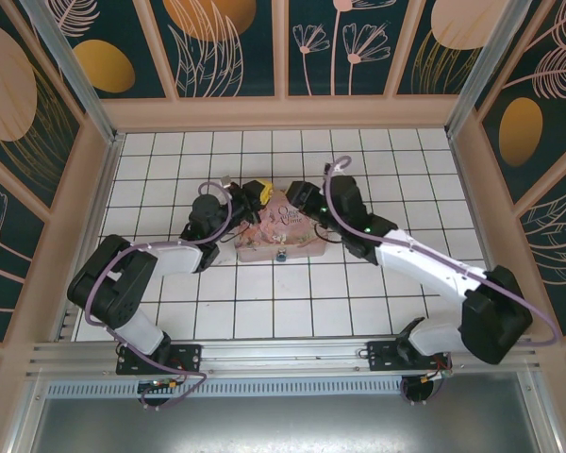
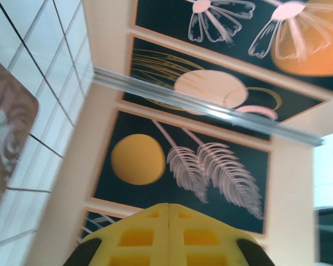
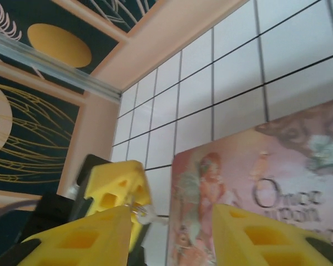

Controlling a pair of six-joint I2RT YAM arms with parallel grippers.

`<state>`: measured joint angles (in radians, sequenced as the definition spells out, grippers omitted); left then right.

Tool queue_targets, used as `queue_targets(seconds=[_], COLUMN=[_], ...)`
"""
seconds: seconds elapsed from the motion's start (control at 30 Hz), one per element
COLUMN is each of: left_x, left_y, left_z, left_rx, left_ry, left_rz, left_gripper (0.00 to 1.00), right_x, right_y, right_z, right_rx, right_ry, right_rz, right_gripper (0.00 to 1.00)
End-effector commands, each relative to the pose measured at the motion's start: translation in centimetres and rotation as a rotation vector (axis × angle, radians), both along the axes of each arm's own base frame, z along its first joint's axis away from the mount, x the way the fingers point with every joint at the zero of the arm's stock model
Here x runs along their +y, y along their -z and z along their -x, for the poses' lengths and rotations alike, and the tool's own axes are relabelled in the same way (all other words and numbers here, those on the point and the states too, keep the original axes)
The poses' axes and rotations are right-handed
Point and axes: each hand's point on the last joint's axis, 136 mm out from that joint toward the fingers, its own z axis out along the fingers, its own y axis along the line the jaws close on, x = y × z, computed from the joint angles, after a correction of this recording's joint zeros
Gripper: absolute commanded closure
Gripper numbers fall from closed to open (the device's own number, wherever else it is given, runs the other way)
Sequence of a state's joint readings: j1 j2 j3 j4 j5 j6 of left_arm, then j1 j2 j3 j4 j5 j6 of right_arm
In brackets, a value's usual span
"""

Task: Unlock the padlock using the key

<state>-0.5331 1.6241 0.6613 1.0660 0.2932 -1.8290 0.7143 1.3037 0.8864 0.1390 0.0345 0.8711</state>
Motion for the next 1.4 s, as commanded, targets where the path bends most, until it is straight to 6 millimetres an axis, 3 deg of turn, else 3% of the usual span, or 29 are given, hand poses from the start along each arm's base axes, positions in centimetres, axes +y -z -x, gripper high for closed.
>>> queue_targets(seconds=[0.0,0.23,0.5,0.67,1.1,1.27,1.37], left_x=[-1.4,-1.4,-1.2,-2.0,-3.6,-3.7,-3.6], left_y=[-0.4,-0.3,-2.8,-4.6,-6.9,-7.3,-6.2], left_z=[-0.2,-0.6,-0.7,0.0,2.3,2.5,2.8], left_rx=[-0.18,-0.496,-0.673,-0.718,-0.768,-0.773,-0.75], left_ry=[0.072,0.141,0.187,0.215,0.281,0.288,0.298], left_rz=[-0.276,-0.736,-0.952,-0.88,-0.672,-0.648,-0.645], left_gripper=[1.0,1.0,1.0,1.0,1.0,1.0,1.0], right_x=[-1.7,-2.3,0.1,0.7,1.6,1.8,1.9], right_y=[-1.2,-1.7,-1.6,-1.7,-2.2,-2.4,-2.6], right_z=[0.4,2.2,3.3,3.1,2.3,2.0,1.8], right_rx=[-0.052,-0.157,-0.22,-0.255,-0.337,-0.351,-0.361], right_ry=[-0.025,-0.243,-0.409,-0.426,-0.449,-0.454,-0.457], right_rz=[-0.07,-0.215,-0.27,-0.296,-0.332,-0.342,-0.342], right_gripper=[0.57,0.57,0.41,0.41,0.46,0.48,0.49])
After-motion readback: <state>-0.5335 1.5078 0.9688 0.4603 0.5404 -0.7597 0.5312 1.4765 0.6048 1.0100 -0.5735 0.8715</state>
